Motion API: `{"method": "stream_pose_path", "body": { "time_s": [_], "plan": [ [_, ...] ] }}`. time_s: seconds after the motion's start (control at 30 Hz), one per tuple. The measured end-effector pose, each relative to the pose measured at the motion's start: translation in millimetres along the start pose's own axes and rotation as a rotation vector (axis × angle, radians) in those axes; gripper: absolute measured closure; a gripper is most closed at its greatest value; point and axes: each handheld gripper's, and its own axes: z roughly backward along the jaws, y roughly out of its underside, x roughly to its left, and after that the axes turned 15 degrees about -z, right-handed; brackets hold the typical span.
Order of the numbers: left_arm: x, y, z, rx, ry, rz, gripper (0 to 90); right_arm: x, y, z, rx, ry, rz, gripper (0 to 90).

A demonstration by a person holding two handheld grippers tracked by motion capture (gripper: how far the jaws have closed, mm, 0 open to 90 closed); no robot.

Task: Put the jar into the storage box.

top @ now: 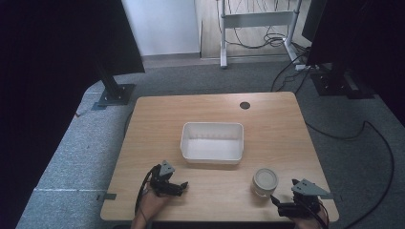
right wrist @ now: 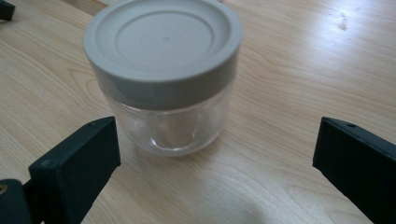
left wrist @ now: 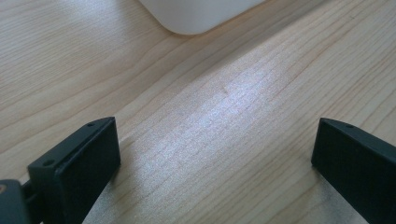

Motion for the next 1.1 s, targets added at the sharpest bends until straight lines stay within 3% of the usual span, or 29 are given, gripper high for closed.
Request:
{"method": "stream_pose_path", "body": {
  "time_s": [1.1],
  "plan": [
    [0.0,0.0,0.0,0.000,0.000,0.000,0.9,17.7,-14.1,-40.0,0.061,-0.081,0.069,1.4]
  ]
}}
